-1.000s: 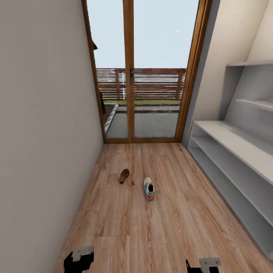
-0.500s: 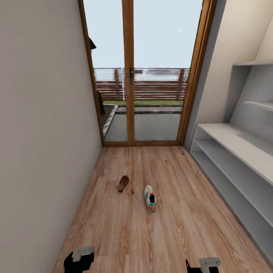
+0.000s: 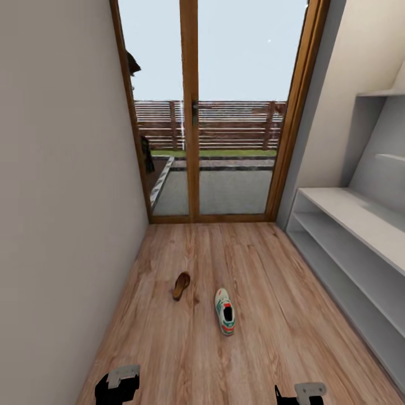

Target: Pick up the two gym shoes and the two sandals from the corridor floor and place them onto the hallstand (shoe rack) in the corridor, making sure they are on the rack and not on the floor. Arrange them so the two gym shoes are next to each other and the two sandals are next to each other.

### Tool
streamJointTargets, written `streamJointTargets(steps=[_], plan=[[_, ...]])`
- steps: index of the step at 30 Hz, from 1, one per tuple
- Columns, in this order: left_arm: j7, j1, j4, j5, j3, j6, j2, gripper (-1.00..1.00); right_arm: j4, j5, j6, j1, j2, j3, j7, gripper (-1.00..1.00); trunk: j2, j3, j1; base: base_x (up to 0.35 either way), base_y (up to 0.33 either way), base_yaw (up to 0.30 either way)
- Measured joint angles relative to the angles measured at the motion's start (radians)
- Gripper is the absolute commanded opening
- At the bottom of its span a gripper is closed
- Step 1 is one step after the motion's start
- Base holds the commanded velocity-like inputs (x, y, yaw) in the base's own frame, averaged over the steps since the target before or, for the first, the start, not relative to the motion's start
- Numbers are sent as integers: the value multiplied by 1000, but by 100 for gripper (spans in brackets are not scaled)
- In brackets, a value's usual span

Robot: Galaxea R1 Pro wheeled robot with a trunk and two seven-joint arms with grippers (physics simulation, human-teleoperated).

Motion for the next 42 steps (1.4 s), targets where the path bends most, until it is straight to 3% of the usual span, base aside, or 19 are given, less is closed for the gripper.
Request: streamJointTargets(steps=[17, 42], plan=[[0, 0, 0, 0, 0, 1, -1, 100, -3, -1, 0, 0, 2, 1, 0, 100, 0, 0, 0, 319, 0, 0], [0, 0, -2, 0, 0, 1, -3, 100, -3, -1, 0, 0, 2, 1, 0, 100, 0, 0, 0, 48, 0, 0]])
